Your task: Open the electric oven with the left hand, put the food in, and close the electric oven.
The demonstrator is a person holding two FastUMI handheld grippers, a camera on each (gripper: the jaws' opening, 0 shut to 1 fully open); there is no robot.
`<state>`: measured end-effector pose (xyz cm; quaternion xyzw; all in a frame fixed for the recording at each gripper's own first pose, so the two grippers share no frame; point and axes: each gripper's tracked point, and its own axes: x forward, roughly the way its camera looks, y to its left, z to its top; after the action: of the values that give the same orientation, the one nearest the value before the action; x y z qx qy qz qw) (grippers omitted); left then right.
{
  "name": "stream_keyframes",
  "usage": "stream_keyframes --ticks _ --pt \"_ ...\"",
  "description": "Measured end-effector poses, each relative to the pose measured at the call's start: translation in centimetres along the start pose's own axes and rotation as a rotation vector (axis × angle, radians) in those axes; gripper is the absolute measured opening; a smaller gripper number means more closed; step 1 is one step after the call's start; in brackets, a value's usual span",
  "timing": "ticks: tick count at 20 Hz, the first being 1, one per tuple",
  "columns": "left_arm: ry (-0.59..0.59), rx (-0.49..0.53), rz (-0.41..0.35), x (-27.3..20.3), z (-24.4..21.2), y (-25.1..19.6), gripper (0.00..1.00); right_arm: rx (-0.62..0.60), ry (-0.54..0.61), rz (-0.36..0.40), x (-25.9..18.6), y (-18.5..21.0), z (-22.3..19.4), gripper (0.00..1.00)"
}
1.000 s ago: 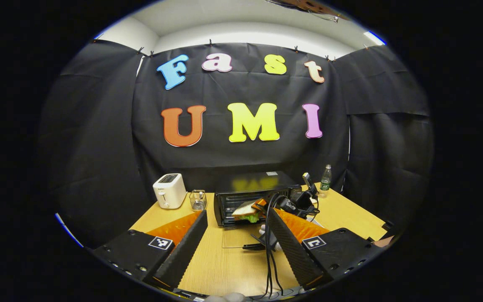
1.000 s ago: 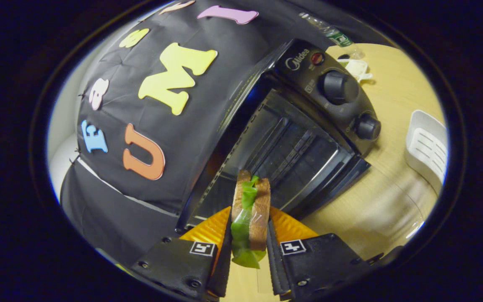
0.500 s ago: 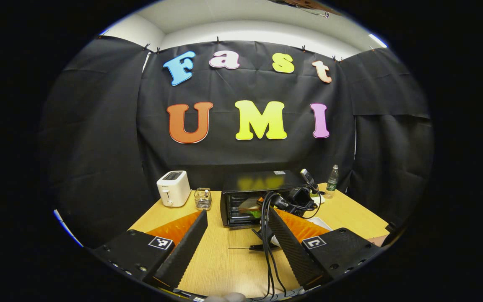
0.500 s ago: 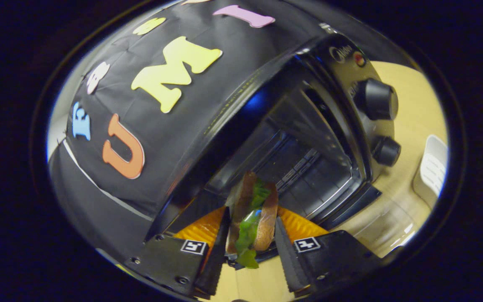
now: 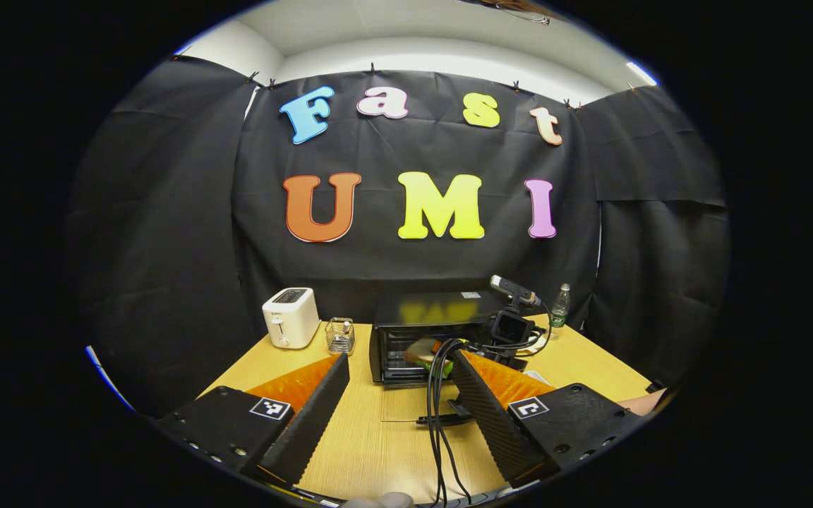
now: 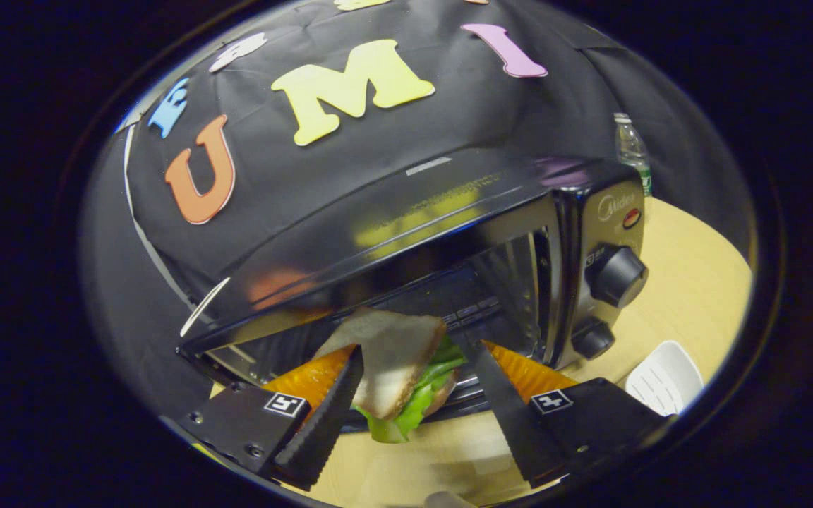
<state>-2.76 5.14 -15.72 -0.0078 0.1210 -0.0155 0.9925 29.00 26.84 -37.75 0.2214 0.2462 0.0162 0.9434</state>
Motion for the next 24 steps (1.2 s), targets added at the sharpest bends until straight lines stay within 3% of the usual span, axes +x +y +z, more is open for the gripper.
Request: stream_keyframes --ticks 1,2,3,10,17,24 --pt "-0.001 -0.001 0.004 0.1 0.0 0.2 0.96 -0.014 0.001 0.011 -0.8 0.0 0.0 1.0" --pt "-0.002 -0.002 0.007 0.2 0.0 0.3 0.96 -0.034 0.004 0.017 -2.0 -0.2 0.1 1.0" --pt "0.001 -0.001 0.013 0.2 -0.2 0.3 0.96 -0.055 0.005 0.029 -3.2 -0.2 0.2 0.89" --pt "0.002 0.008 0.041 0.6 -0.5 0.6 0.96 -0.276 -0.099 0.083 -15.1 -2.3 5.8 0.89" --pt "0.048 0.027 0.051 2.3 -3.7 -1.0 0.96 -0.44 -0.255 0.031 -27.8 -8.4 14.9 0.89" --pt "0.132 0.006 0.007 5.4 -10.2 -5.2 0.96 -0.421 -0.281 -0.01 -35.8 -14.7 19.7 0.89"
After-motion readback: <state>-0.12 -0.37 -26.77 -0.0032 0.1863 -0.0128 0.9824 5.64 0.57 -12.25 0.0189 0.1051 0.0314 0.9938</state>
